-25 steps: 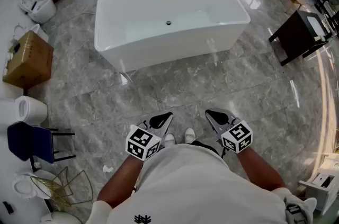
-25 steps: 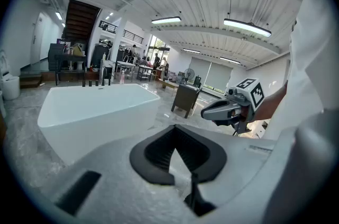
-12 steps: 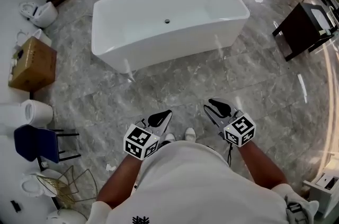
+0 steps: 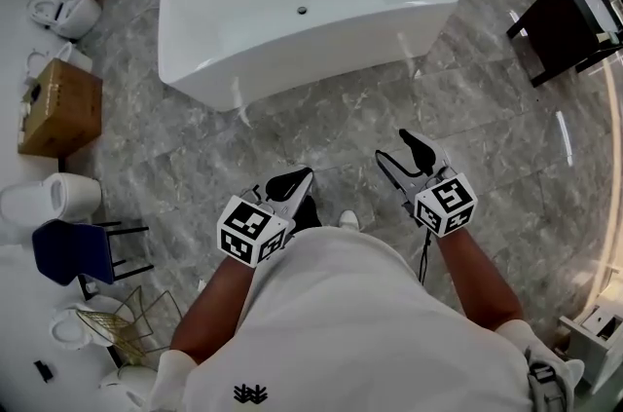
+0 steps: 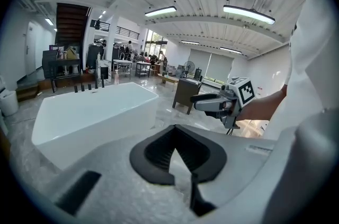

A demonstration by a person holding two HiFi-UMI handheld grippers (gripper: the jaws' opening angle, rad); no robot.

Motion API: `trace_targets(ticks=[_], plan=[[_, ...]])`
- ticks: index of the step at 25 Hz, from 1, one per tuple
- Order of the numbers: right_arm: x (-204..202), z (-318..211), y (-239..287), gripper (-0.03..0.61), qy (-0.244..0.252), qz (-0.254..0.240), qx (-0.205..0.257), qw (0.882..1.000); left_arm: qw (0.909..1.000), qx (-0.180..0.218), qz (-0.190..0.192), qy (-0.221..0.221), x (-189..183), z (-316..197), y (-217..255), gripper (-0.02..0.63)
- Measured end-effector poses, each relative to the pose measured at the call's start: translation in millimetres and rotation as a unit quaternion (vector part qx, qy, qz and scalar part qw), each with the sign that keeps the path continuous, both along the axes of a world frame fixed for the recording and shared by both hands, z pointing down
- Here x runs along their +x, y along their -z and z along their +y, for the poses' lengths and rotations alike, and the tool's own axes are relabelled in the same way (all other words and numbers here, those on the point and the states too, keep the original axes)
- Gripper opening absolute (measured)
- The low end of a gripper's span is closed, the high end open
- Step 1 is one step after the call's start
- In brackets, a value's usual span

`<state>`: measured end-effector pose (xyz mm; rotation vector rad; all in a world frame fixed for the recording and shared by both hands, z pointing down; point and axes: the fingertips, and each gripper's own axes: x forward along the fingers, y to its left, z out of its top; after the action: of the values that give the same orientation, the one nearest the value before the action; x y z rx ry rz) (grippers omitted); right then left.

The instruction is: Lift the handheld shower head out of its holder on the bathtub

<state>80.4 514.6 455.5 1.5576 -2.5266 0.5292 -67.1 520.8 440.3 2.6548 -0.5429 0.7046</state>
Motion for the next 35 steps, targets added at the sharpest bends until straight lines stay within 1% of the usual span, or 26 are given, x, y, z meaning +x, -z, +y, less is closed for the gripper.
trace_targets(ticks=[1, 4, 8, 10, 14, 17, 22, 27, 35], plan=[[3.4, -5.0, -1.0, 0.284, -0.006, 0.000, -0.003, 1.000, 1.0000, -0.001, 0.000, -0.003, 2.2, -5.6, 0.1, 0.006], [10.3, -22.2, -5.5, 0.287, -0.019, -0.001, -0.011, 1.000, 0.9999, -0.004, 0.004, -0.013, 8.4, -28.7, -2.6, 0.006], [17.5, -51.8, -16.7, 0.287, -0.030, 0.010, -0.026, 0.999, 0.9994, -0.013, 0.023, -0.022, 17.7, -71.2, -12.0, 0.006], [22.2, -70.3, -20.4, 0.287, -0.039, 0.016, -0.033, 0.999, 0.9988, -0.010, 0.032, -0.035, 25.3, -95.3, -15.5, 0.006], [25.8, -123.9, -16.9, 0.284, -0.054, 0.021, -0.044, 0.997, 0.9972, -0.007, 0.045, -0.059, 40.4, -157.1, -9.0, 0.006], [21.0, -174.9, -11.4, 0.279, -0.054, 0.031, -0.049, 0.997, 0.9963, -0.005, 0.055, -0.066, 39.8, -207.2, 0.5, 0.006], [8.9, -260.5, -3.7, 0.275, -0.044, 0.042, -0.047, 0.997, 0.9968, -0.007, 0.052, -0.060, 20.8, -284.8, -0.1, 0.007], [-4.2, -333.1, -4.2, 0.273, -0.033, 0.059, -0.049, 0.997, 0.9973, -0.007, 0.052, -0.051, -3.4, -348.4, -4.4, 0.006], [-15.7, -408.7, -0.7, 0.273, -0.002, 0.072, -0.049, 0.996, 0.9973, -0.008, 0.071, -0.018, -14.5, -404.2, -1.1, 0.006]])
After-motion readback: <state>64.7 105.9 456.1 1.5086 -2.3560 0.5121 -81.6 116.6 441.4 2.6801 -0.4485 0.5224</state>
